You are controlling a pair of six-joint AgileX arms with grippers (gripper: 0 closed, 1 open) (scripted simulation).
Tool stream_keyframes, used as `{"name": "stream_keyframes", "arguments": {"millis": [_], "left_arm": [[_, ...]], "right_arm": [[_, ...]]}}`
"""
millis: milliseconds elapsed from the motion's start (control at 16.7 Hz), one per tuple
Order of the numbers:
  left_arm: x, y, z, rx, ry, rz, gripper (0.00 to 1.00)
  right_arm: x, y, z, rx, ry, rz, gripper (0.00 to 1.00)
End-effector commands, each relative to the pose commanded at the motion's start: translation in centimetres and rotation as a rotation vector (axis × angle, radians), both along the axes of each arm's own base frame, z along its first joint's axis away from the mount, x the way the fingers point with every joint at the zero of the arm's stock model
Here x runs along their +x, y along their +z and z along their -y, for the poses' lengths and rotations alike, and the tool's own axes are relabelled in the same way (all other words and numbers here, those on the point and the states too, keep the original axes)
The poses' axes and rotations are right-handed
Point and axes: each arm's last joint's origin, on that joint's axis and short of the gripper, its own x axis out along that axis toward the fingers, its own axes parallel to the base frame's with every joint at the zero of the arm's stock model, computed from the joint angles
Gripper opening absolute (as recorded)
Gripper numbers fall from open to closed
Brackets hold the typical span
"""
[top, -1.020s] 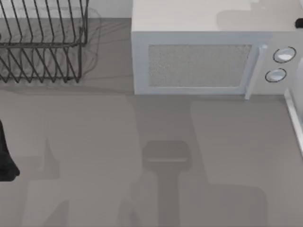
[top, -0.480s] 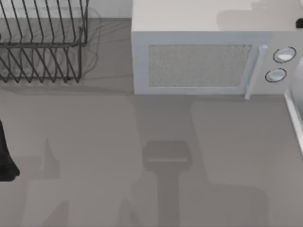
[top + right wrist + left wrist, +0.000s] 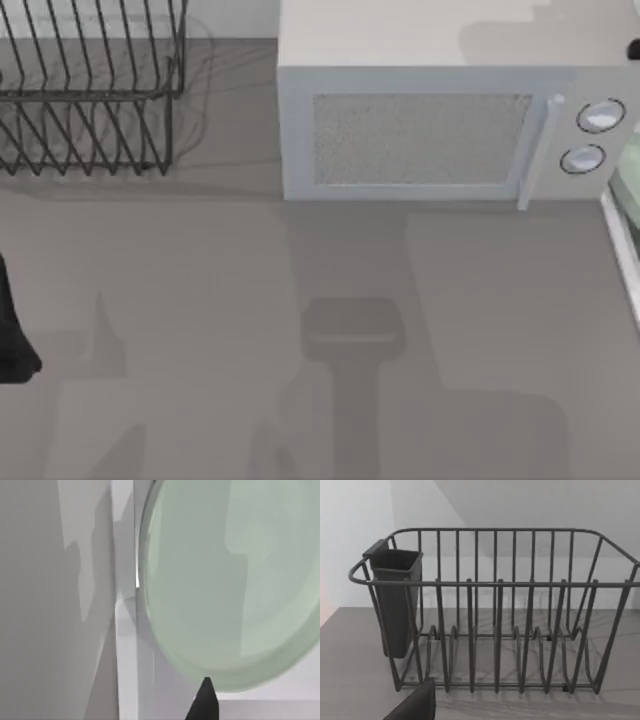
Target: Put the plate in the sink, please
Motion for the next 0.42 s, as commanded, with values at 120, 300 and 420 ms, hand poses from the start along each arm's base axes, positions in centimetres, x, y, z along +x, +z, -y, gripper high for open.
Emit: {"name": "stream_keyframes", "arguments": {"millis": [120,300,420], "left_arm": [[0.0,0.0,0.0,0.0,0.0,0.0,1.0],[0.0,0.0,0.0,0.0,0.0,0.0,1.0],[0.0,0.0,0.0,0.0,0.0,0.0,1.0]], "right_arm": [[0.0,0.0,0.0,0.0,0.0,0.0,1.0],[0.0,0.0,0.0,0.0,0.0,0.0,1.0],[0.0,0.0,0.0,0.0,0.0,0.0,1.0]]}}
